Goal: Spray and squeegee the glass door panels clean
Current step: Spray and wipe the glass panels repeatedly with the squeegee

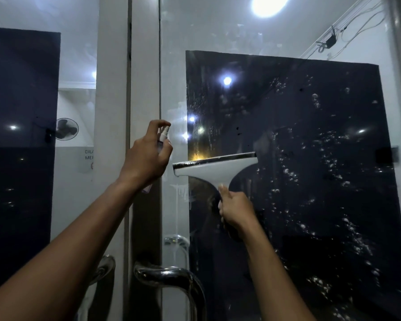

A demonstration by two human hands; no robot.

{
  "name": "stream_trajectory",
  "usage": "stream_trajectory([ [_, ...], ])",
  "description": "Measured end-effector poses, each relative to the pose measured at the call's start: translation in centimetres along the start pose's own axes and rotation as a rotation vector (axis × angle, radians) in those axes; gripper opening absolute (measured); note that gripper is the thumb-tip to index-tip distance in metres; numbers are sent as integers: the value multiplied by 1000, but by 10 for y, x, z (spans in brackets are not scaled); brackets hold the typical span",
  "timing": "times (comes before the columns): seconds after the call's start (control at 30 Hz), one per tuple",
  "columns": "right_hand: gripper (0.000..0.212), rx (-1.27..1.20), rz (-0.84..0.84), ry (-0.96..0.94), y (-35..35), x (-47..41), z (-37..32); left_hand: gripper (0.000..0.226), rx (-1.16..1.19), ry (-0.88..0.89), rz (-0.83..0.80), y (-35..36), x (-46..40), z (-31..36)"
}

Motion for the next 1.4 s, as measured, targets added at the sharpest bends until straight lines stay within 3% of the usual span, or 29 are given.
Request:
stream_trajectory([
  [0.27,55,-65,68,-55,-24,-37,-94,37,15,10,31,4,-9,-2],
  [0.47,57,101,13,-44,1,-18,-17,38,20,-7,22,8,4,-6],
  [0.63,57,72,-1,-21,2,13,30,38,18,-12,1,10,-5,-5],
  [0.87,53,-90,-21,-216,-15,23,17,37,15,38,51,2,-63,7],
  [1.07,55,-262,3,-265,-35,0,-6,38,-33,102,84,-2,-117,21],
  [1.4,55,-296,72,-397,-75,-38,-67,36,-169,210,84,15,-177,25],
])
Point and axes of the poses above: each hand's wrist, its own x-axis away from the middle knuckle, its own y-axis out of the palm, z = x × y, the point moved 5 cm from there along -x, towards the middle knuckle, and after that the axes turned 15 degrees about y, right-handed, at the moved point
